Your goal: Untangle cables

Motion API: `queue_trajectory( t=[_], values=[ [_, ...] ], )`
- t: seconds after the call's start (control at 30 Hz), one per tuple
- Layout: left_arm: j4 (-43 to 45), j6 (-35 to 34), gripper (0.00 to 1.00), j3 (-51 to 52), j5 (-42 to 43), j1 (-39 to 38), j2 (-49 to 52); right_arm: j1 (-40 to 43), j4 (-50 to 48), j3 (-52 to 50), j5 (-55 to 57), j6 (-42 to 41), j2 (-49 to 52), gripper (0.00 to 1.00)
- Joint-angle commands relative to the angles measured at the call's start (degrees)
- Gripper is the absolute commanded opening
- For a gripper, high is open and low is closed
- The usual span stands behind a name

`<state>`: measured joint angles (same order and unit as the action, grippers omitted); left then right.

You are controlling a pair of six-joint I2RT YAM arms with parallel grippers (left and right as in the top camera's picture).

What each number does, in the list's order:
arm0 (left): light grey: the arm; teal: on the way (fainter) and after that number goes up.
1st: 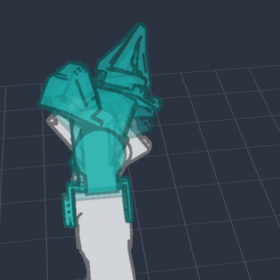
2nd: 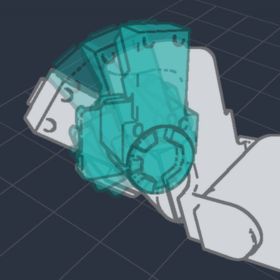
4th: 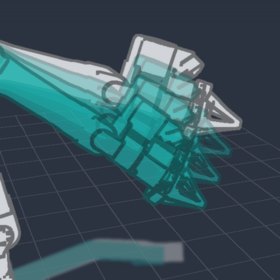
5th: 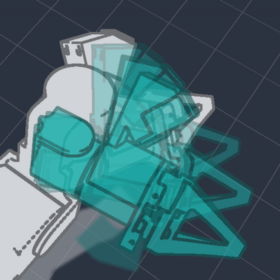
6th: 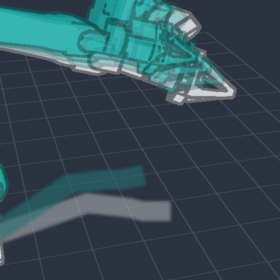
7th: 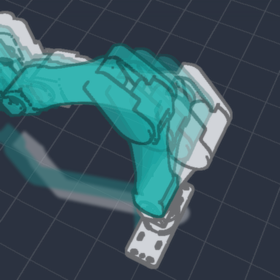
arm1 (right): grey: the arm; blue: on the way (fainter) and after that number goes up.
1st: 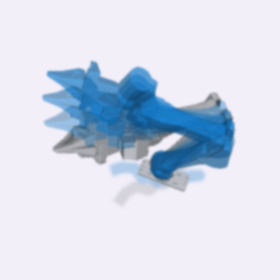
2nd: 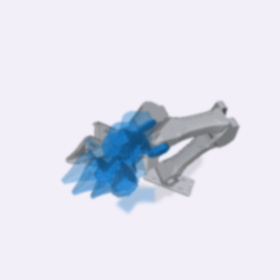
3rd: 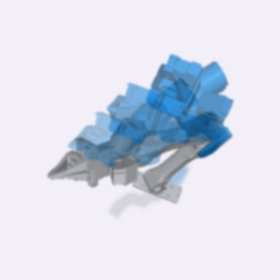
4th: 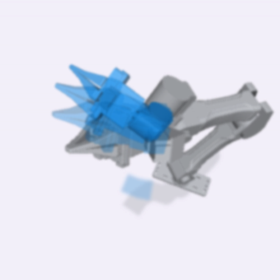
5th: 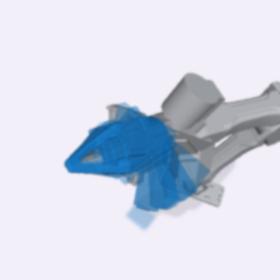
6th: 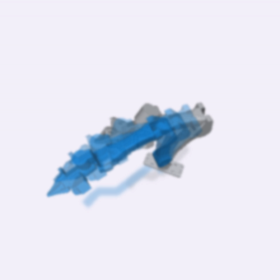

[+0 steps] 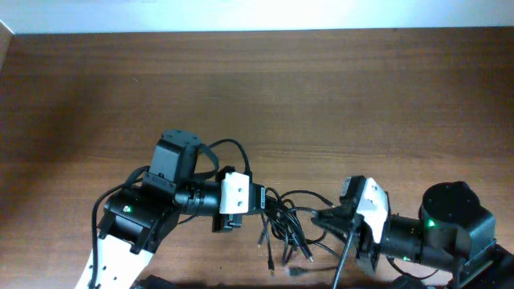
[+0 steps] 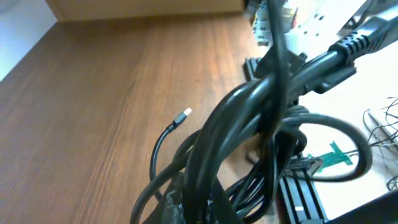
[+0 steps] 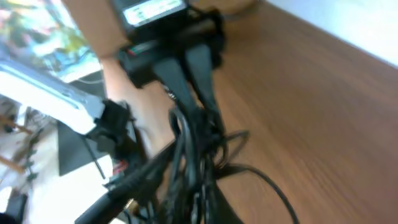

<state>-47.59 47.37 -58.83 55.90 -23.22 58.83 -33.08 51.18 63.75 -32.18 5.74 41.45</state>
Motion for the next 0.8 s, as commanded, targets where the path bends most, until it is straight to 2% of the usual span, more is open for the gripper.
queue_trajectory(
  t=[0.0,0.03,0.07,0.1,0.13,0.23,0.33,0.4,0.43,0.47,0.5,0.6,0.7,0.77],
  values=[
    [0.0,-5.7,0.00,-0.3,-9.7,0.3,0.1,0.1,2.9,0.4,14.8,-8.2,-0.2,0.47],
    [-0.1,-7.8,0.00,-0.3,-13.8,0.3,0.1,0.1,4.2,0.4,18.0,-9.5,-0.2,0.69],
    [0.0,-8.4,0.00,-0.3,-16.0,0.3,0.1,0.1,5.1,0.5,19.6,-9.5,-0.2,0.87],
    [0.0,-8.4,0.00,-0.3,-16.3,0.3,0.1,0.1,5.5,0.5,20.3,-9.5,-0.2,0.96],
    [0.5,-8.4,0.00,-0.3,-16.3,0.2,0.1,0.1,5.4,0.5,20.5,-9.4,-0.2,0.99],
    [1.9,-9.1,0.00,-0.3,-16.3,0.2,0.1,0.1,3.4,0.5,18.6,-9.1,-0.2,1.00],
    [3.0,-10.7,0.00,-0.3,-14.6,-1.7,0.1,0.1,0.5,0.5,8.3,-1.1,-0.2,1.00],
    [3.7,-4.2,0.00,-0.3,-14.8,-8.5,0.1,0.1,0.4,0.5,5.6,3.7,-0.2,1.00],
    [5.4,-3.8,0.00,-0.3,-15.5,-11.3,0.1,0.1,0.4,0.5,5.6,4.6,-0.2,1.00],
    [7.1,-3.8,0.00,-0.3,-15.5,-13.1,0.1,0.1,0.5,0.5,5.7,4.6,-0.2,0.98],
    [9.4,-4.3,0.00,-0.3,-15.4,-14.3,0.1,0.1,1.0,0.4,5.6,4.5,-0.2,0.92],
    [11.6,-4.7,0.00,-0.4,-15.2,-14.6,0.1,0.1,3.7,0.4,5.6,4.5,-0.2,0.88],
    [12.6,-4.6,0.00,-0.4,-13.9,-14.7,0.1,0.1,5.0,0.4,5.6,4.5,-0.2,0.76],
    [14.0,-4.6,0.00,-0.4,-11.0,-15.6,0.1,0.1,5.0,0.4,5.6,4.3,0.0,0.74]
  ],
)
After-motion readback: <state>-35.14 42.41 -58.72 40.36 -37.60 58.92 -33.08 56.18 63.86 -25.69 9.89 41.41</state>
